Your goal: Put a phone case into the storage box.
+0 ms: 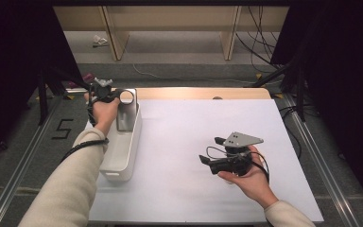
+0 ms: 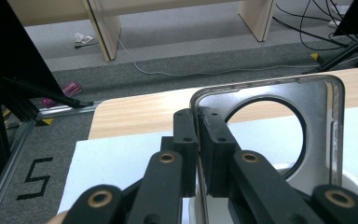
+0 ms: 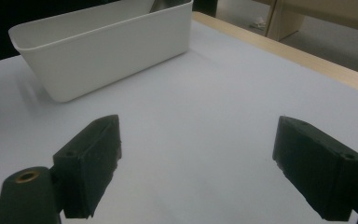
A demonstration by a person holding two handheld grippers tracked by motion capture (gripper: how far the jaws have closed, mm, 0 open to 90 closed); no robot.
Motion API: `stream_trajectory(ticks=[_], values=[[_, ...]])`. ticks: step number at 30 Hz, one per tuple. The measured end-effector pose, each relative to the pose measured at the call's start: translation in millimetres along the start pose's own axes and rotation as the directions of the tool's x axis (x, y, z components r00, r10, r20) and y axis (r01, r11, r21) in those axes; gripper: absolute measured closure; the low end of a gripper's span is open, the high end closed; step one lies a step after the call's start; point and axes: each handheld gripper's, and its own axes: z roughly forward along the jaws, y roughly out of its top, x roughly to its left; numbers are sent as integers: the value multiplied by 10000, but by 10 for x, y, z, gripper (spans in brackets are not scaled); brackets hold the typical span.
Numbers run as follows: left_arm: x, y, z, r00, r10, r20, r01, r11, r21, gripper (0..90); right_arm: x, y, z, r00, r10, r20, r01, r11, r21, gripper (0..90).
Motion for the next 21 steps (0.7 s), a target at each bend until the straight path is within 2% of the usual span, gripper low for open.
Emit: stream_trajectory(ticks=[17,21], values=[[21,-16,-16,9999,107,73,-108,9999,66,791,-3,-2,6,10000,34,2,-34,10000,9,162],[31,-25,-23,9998,180,57,-181,9998,72,746,-2,-4,10,10000,26,-17,-26,10000,48,161]])
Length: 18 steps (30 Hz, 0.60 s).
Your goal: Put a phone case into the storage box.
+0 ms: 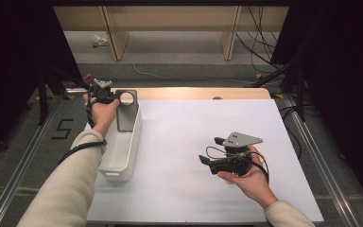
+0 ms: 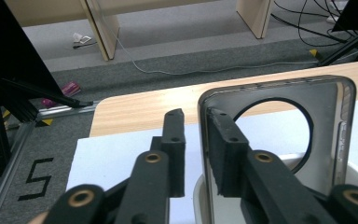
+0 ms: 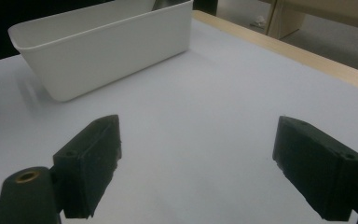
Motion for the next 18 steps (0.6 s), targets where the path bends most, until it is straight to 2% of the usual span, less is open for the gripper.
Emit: stream_trajectory(ticks=[2,5,6,11,12,14,16,17,18], values=[[9,-4,-3,10000,-65,55,65,10000,13,730,0,0,1,10000,3,5,-3,10000,8,161],[19,-6,-18,9999,-140,102,139,9999,73,629,-2,0,0,10000,24,20,-24,10000,2,161],[19,-5,-27,9997,-204,102,203,9998,57,629,-2,0,0,10000,24,20,-24,10000,2,161],[4,12,-73,9993,-291,232,290,9996,28,492,2,-1,7,10000,29,28,-29,10000,38,161],[0,17,-83,9993,-282,257,281,9996,48,492,2,-1,7,10000,29,28,-29,10000,38,161],[-6,27,-104,9987,-300,402,299,9995,41,424,0,-4,11,10000,64,28,-64,10000,62,161],[-15,39,-131,9979,-305,580,303,9995,50,402,-3,-5,12,10000,83,53,-84,9999,75,161],[-19,49,-159,9968,-266,749,264,9996,41,350,-10,-7,11,9999,113,65,-114,9999,106,161],[-19,49,-159,9968,-266,749,264,9996,41,320,-10,-7,11,9999,113,65,-114,9999,106,161]])
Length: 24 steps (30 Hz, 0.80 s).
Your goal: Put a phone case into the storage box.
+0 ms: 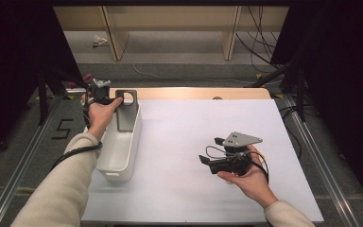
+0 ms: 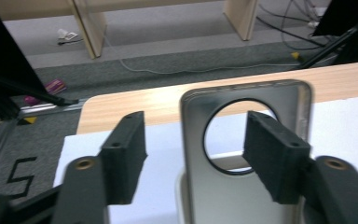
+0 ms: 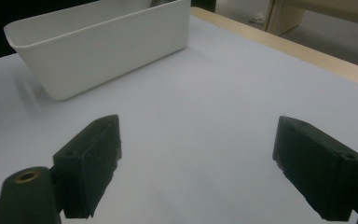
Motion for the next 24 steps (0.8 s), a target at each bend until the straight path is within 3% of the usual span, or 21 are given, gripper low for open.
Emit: stream_trajectory(ticks=[1,5,10,11,24], values=[[1,11,-45,9996,-75,263,75,10000,6,291,-7,-2,0,10000,10,11,-10,10000,16,162],[9,24,-112,9989,-84,464,86,10000,-47,176,-19,0,-6,9999,91,51,-91,10000,-2,161],[14,25,-270,9958,24,921,-11,9999,-141,128,-33,-1,-10,9999,92,102,-92,10000,1,162],[10,6,-346,9924,119,1222,-97,9998,-186,109,-41,-2,-12,9999,83,118,-83,10000,10,162],[-30,-233,-763,9736,798,2139,-740,9966,-352,0,-145,-12,-31,9990,317,321,-319,9995,62,161]])
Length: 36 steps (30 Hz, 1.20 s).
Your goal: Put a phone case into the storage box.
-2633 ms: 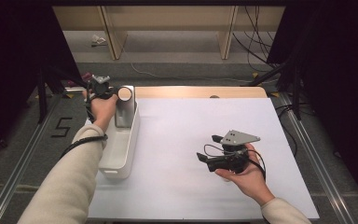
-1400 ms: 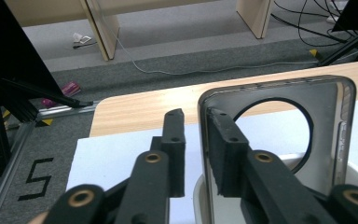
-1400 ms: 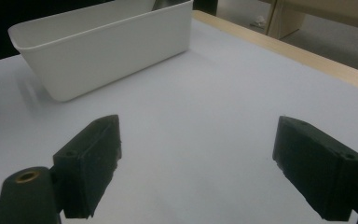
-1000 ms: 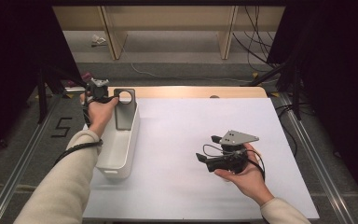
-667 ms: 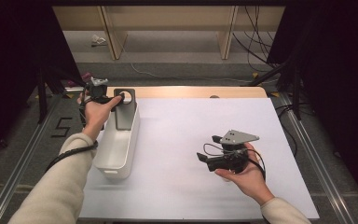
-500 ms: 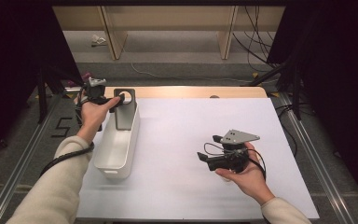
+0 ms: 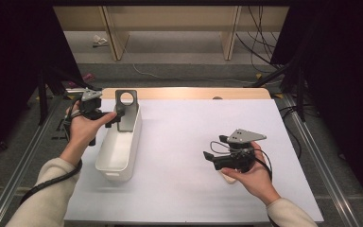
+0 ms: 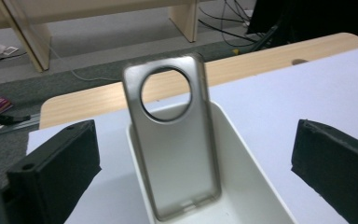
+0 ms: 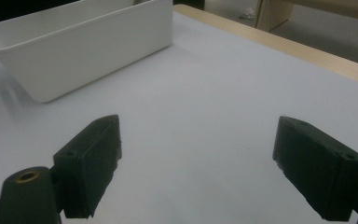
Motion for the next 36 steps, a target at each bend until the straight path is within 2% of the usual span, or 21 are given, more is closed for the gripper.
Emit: stream_trajectory(ticks=[3,4,10,18,23,26,36], values=[[-104,-105,-111,9994,122,314,-119,9999,-86,0,-30,-4,-5,10000,28,51,-28,10000,16,161],[-104,-105,-111,9994,122,314,-119,9999,-86,0,-40,-5,-8,10000,24,57,-24,10000,33,161],[-290,-267,-211,9954,308,912,-282,9992,-300,0,-114,-21,-27,9996,121,237,-122,9999,60,161],[-530,-477,-358,9847,622,1626,-564,9976,-405,0,-211,-48,-91,9989,215,411,-218,9997,79,161],[-649,-617,-461,9786,961,1818,-854,9942,-656,11,-245,-57,-117,9987,201,464,-203,9998,50,161],[-670,-658,-468,9750,1060,1952,-936,9930,-720,13,-250,-56,-117,9985,245,488,-248,9997,43,161],[-694,-674,-446,9739,999,2039,-888,9941,-627,13,-255,-40,-140,9981,224,568,-222,9997,-40,161]])
